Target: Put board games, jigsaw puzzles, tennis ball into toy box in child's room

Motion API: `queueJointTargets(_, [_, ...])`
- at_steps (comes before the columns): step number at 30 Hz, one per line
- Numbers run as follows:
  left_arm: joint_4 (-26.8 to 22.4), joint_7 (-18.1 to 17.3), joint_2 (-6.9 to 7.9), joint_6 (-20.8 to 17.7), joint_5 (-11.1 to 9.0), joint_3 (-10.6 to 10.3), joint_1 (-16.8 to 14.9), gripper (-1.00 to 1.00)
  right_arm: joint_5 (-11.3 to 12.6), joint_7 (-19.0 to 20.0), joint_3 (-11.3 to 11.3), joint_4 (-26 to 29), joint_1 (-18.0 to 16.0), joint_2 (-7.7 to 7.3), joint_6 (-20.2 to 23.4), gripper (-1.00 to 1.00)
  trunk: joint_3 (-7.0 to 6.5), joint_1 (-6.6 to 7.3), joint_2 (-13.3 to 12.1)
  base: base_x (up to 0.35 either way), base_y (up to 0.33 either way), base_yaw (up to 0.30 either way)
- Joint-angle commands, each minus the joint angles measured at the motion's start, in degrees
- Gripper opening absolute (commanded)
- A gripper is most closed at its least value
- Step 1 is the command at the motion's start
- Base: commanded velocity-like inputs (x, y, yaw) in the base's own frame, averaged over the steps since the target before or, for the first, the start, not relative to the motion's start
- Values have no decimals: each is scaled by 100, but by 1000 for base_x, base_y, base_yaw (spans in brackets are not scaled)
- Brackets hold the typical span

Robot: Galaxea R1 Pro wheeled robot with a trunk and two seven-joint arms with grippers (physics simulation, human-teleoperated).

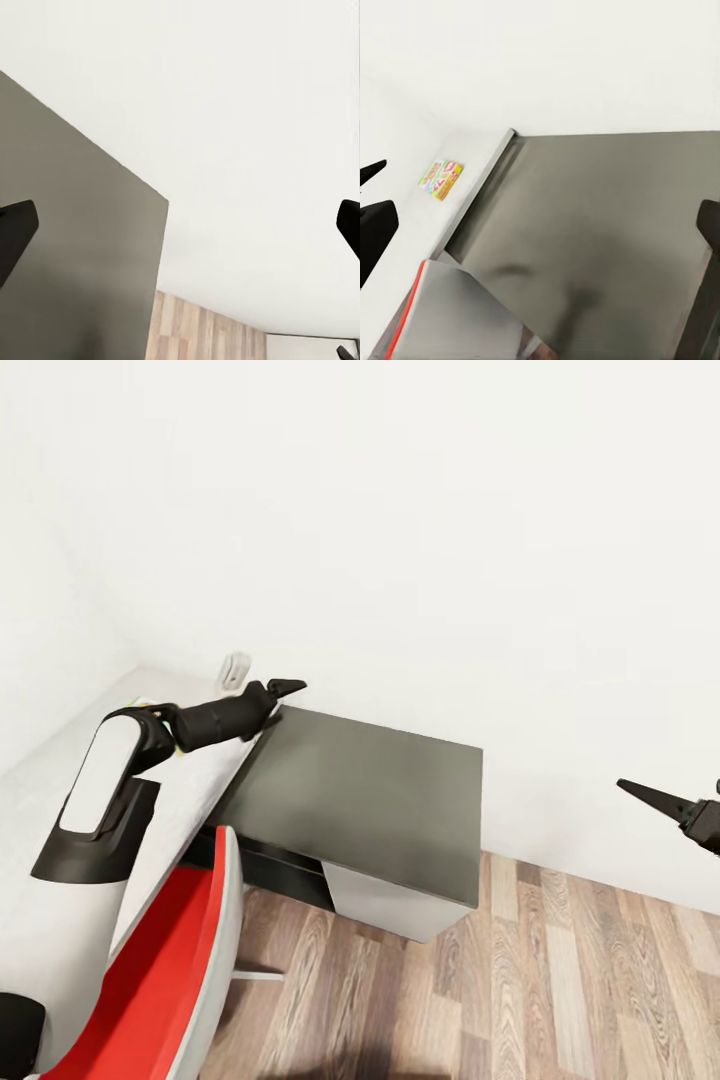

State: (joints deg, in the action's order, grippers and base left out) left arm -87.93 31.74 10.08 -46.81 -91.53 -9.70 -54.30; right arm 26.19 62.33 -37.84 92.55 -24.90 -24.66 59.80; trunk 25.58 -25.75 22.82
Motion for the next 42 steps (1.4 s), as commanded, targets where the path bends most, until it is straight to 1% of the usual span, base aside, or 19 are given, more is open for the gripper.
queueJointTargets(1, [-20, 59, 7, 5, -58, -4, -7, 100, -16, 27, 33, 0, -6, 2, 20, 100, 9, -3, 10, 3, 0, -19])
queueJointTargets(5, [-72, 59, 56, 2, -58, 0, -3, 100, -17, 26, 105, 0, -6, 8, 20, 100, 8, -3, 10, 2, 0, -11])
queueJointTargets(7, [-111, 60, 176, -1, -63, 8, 11, 100, -17, 25, 149, 0, -6, 12, 20, 100, 8, -3, 10, 18, 0, -5])
queueJointTargets(8, [-111, 60, 176, -1, -63, 8, 11, 100, -17, 25, 149, 0, -6, 12, 20, 100, 8, -3, 10, 36, 0, -4])
queueJointTargets(9, [-116, 60, 207, -2, -64, 20, 16, 100, -17, 25, 155, 0, -6, 12, 20, 100, 8, -3, 10, 66, 0, -3])
queueJointTargets(10, [-123, 60, 267, -3, -68, 52, 27, 100, -17, 25, 164, 0, -6, 13, 20, 100, 8, -3, 10, 118, 0, -2])
queueJointTargets(12, [-131, 60, 324, -3, -71, 84, 38, 100, -17, 25, 172, 0, -6, 13, 20, 100, 8, -3, 10, 167, 0, -1])
queueJointTargets(13, [-131, 60, 324, -3, -71, 84, 38, 100, -17, 25, 172, 0, -6, 13, 20, 100, 8, -3, 10, 184, 0, -1])
queueJointTargets(16, [-138, 60, 386, -3, -73, 121, 50, 100, -17, 25, 184, 0, -6, 14, 20, 100, 8, -3, 10, 235, 0, -2])
queueJointTargets(20, [-139, 60, 419, -2, -73, 141, 67, 100, -17, 24, 191, 0, -6, 14, 20, 100, 8, -3, 10, 225, 0, -43])
queueJointTargets(25, [-138, 60, 443, -1, -69, 157, 84, 100, -17, 24, 195, 0, -6, 14, 20, 100, 8, -3, 10, 106, 0, -167])
queueJointTargets(34, [-137, 60, 512, 0, -72, 168, 104, 100, -17, 24, 197, 0, -6, 14, 20, 100, 0, -3, 10, 33, 0, -217])
queueJointTargets(42, [-137, 60, 545, 4, -68, 175, 110, 100, -17, 24, 200, 0, -6, 14, 20, 100, -4, -3, 10, 7, 0, -77])
